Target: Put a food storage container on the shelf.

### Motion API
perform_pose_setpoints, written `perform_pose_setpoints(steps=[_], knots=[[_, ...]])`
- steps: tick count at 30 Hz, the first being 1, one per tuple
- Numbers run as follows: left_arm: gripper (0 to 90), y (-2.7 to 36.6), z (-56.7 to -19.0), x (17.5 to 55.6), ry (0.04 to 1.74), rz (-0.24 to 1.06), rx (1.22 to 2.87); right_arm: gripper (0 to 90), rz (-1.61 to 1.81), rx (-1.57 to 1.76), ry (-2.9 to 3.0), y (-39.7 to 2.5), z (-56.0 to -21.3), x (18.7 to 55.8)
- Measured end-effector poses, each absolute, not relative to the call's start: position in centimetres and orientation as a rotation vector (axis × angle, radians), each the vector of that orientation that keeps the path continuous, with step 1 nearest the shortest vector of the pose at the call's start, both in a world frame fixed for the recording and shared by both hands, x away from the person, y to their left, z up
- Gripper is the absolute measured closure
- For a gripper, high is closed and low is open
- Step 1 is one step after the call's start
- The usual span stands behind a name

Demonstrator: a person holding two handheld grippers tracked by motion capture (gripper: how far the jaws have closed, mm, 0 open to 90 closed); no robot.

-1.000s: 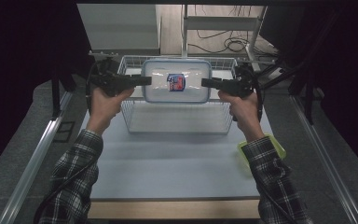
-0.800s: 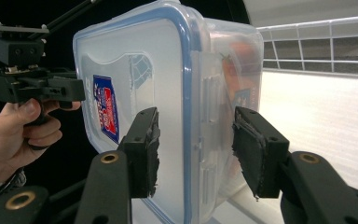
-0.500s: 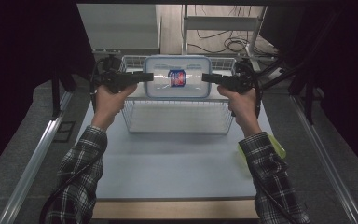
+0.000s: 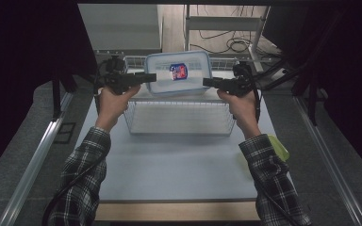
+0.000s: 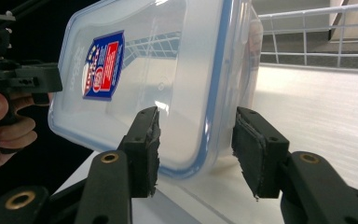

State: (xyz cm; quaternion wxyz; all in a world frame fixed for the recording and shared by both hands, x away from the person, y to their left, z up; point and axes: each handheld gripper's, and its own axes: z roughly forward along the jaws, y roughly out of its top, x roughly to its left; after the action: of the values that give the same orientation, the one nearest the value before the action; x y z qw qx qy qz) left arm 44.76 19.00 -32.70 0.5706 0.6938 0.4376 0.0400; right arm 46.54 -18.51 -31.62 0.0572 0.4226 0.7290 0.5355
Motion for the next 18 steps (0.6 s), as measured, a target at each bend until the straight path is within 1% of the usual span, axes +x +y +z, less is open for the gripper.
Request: perform_pose_setpoints(steps=[2,5,9,13,18], knots=[[37.1,19.0,-32.8,44.8,1.028,0.105,1.628,53.0,1.620,1.288,2.198,-18.6,-31.6,46.5],[36.3,19.1,-33.0,44.9,1.023,0.107,1.622,53.1,1.642,1.296,2.199,-18.7,-31.7,46.6],[32.9,18.8,-32.9,44.8,1.038,0.181,1.651,52.8,1.658,1.300,2.192,-18.7,-31.8,46.6],[30.8,18.3,-33.3,45.0,1.032,0.179,1.672,51.3,1.677,1.318,2.168,-18.5,-31.8,46.7],[31.8,18.0,-33.2,45.1,1.047,0.182,1.654,50.8,1.688,1.344,2.143,-18.5,-31.8,46.9]])
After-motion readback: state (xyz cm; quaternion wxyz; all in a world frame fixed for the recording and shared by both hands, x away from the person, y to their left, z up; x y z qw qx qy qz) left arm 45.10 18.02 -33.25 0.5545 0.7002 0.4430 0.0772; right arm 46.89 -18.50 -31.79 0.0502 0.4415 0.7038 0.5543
